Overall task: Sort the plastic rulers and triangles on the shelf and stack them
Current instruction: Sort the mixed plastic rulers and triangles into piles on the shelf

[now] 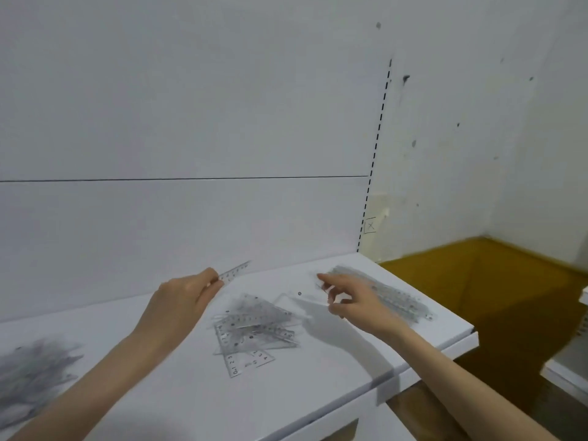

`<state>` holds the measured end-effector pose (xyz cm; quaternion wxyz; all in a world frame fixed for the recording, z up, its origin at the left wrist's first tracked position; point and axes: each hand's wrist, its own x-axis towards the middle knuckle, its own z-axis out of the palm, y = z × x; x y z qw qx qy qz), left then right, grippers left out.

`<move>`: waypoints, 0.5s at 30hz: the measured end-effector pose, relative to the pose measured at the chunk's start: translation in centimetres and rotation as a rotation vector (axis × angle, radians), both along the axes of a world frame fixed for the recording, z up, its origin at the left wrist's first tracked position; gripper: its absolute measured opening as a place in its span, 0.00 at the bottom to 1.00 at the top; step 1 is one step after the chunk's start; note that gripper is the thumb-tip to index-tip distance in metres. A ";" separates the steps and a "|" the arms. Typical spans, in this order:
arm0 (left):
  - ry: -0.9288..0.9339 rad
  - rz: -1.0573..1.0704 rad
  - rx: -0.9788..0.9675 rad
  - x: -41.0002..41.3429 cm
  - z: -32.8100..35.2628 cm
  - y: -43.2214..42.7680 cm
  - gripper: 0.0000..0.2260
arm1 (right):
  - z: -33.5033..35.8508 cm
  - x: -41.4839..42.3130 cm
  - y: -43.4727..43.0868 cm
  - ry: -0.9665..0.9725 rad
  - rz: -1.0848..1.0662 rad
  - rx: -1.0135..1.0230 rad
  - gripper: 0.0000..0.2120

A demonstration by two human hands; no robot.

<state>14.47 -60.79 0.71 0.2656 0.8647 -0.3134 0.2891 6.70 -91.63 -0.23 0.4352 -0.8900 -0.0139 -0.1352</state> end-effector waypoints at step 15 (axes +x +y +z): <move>0.624 0.180 -0.491 -1.1 0.3 8.1 0.08 | -2.4 9.5 10.2 0.131 0.422 -0.493 0.26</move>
